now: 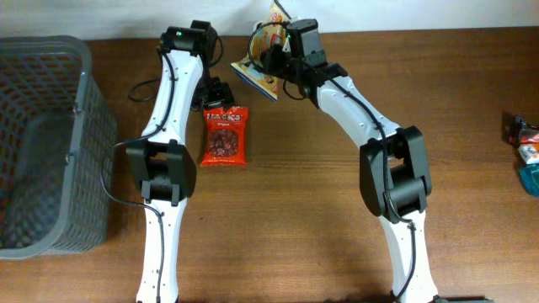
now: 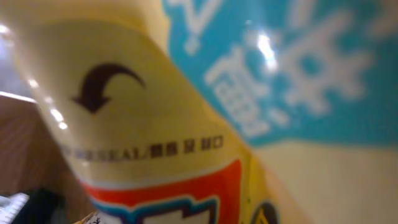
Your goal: Scan the item barcode
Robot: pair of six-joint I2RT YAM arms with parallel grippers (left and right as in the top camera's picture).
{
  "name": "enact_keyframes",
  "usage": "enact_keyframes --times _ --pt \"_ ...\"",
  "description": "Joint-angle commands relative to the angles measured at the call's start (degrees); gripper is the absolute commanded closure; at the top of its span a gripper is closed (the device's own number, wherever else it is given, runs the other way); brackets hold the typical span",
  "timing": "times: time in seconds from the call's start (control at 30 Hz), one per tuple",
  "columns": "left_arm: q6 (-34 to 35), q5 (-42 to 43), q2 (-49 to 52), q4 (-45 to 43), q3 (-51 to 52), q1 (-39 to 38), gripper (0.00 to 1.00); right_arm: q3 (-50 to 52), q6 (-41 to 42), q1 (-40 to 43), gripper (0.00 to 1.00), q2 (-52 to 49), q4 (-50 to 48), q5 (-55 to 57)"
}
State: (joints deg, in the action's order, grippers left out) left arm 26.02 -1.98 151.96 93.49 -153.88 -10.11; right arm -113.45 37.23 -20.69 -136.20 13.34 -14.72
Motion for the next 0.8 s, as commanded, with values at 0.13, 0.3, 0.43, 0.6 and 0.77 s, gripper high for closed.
enact_keyframes --times 0.13,0.3,0.43,0.6,0.77 --pt "0.5 -0.8 0.1 0.0 -0.7 0.0 0.01 -1.3 -0.8 -0.4 0.91 -0.1 5.6 0.1" --pt "0.5 -0.8 0.1 0.0 -0.7 0.1 0.01 -2.9 -2.5 4.7 0.96 4.7 5.6 0.2" --pt "0.5 -0.8 0.1 0.0 -0.7 0.0 0.01 -3.3 -2.4 17.8 0.96 12.4 13.6 0.4" --pt "0.5 -0.8 0.1 0.0 -0.7 0.0 0.01 -3.1 -2.5 36.4 0.96 13.0 34.8 3.8" --pt "0.5 -0.8 0.1 0.0 -0.7 0.1 0.01 -2.6 -8.7 49.4 0.95 12.9 45.4 17.6"
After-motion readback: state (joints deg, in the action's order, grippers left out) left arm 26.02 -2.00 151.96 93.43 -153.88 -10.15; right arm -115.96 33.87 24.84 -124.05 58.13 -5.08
